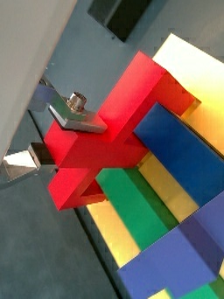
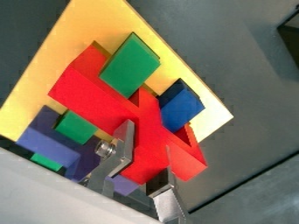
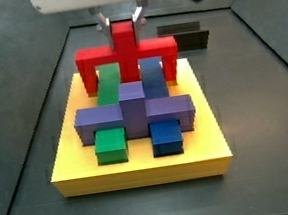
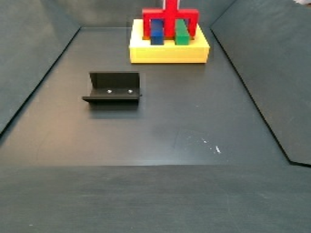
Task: Pick up the red object. Move up. Move to above the board. Insert the red object.
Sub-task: Insert the red object.
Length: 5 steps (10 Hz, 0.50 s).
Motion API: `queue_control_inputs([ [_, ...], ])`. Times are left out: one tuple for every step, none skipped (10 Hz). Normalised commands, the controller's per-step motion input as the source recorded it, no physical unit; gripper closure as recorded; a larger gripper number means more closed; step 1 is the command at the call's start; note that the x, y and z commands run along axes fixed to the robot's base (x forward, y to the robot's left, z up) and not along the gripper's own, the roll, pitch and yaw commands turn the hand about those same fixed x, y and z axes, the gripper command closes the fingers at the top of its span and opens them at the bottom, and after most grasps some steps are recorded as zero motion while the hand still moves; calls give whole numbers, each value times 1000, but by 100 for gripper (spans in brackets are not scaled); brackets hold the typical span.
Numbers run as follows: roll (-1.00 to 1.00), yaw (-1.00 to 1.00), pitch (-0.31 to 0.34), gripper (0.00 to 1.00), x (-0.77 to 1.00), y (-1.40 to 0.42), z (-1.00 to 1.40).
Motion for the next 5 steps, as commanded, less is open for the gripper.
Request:
queue_control_inputs([
  [-7,0,-43,100,0,0,-371],
  [-17,0,0,100,74,0,-114],
  [-41,0,0,100,77,0,0],
  [0,0,4,100,69,17,-9],
  [0,0,0,100,0,3,-97],
])
